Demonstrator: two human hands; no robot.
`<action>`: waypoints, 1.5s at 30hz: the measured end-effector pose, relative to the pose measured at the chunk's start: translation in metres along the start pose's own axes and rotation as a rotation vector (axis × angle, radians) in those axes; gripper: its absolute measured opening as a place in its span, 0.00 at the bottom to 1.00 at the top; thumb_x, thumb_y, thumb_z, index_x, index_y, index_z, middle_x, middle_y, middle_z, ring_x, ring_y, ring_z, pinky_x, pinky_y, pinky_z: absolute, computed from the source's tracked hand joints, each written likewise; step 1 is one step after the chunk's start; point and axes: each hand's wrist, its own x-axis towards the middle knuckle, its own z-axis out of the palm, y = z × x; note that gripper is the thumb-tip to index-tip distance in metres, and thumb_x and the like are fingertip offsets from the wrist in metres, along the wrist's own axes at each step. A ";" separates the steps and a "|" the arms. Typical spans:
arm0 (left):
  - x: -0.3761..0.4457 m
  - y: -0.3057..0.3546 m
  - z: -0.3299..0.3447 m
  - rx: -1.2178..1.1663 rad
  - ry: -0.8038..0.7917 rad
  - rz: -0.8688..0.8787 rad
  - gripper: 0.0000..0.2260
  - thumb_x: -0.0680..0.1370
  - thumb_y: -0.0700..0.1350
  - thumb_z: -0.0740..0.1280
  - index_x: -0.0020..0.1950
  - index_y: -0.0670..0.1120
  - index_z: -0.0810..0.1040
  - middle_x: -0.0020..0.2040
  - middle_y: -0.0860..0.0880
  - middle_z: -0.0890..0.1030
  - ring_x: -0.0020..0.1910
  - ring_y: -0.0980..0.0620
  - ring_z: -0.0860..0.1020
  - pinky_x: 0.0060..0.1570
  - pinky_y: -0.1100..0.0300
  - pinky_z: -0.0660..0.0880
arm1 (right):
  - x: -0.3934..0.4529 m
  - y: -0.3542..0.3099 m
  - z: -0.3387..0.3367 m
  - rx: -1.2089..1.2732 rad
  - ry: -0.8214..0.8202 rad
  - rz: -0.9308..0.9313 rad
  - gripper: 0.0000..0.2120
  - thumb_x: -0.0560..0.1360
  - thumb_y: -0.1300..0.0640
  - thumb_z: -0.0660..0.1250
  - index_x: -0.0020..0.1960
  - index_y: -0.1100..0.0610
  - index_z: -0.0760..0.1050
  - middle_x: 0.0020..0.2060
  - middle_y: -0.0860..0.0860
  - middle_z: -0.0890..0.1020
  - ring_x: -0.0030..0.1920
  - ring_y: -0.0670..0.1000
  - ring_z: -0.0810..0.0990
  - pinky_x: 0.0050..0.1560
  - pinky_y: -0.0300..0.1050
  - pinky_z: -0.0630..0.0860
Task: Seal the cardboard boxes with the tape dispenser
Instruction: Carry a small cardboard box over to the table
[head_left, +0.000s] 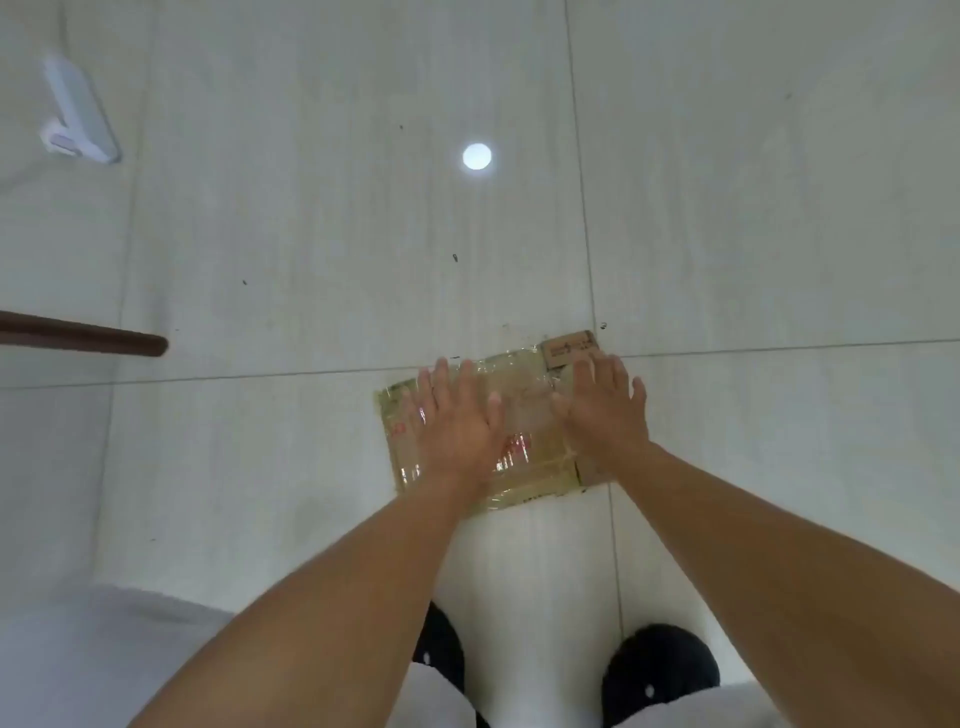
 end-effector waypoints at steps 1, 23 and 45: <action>0.005 -0.002 0.006 -0.001 -0.011 -0.013 0.28 0.84 0.58 0.49 0.81 0.51 0.49 0.82 0.47 0.45 0.80 0.45 0.40 0.75 0.45 0.34 | 0.006 0.001 0.007 0.002 -0.015 0.009 0.30 0.82 0.45 0.54 0.79 0.55 0.50 0.80 0.56 0.49 0.80 0.58 0.45 0.76 0.64 0.45; 0.015 -0.077 0.097 0.094 -0.161 -0.237 0.49 0.70 0.78 0.55 0.79 0.57 0.34 0.79 0.49 0.31 0.78 0.37 0.36 0.70 0.29 0.43 | 0.014 0.038 0.079 0.047 -0.053 0.228 0.53 0.71 0.33 0.70 0.81 0.49 0.40 0.80 0.58 0.38 0.78 0.67 0.42 0.76 0.67 0.53; 0.018 -0.055 0.056 -0.239 0.002 -0.308 0.46 0.72 0.72 0.63 0.80 0.58 0.42 0.81 0.44 0.41 0.79 0.41 0.45 0.75 0.41 0.47 | 0.019 0.025 0.036 0.477 0.174 0.257 0.21 0.77 0.44 0.69 0.57 0.54 0.62 0.48 0.49 0.74 0.47 0.55 0.78 0.42 0.49 0.73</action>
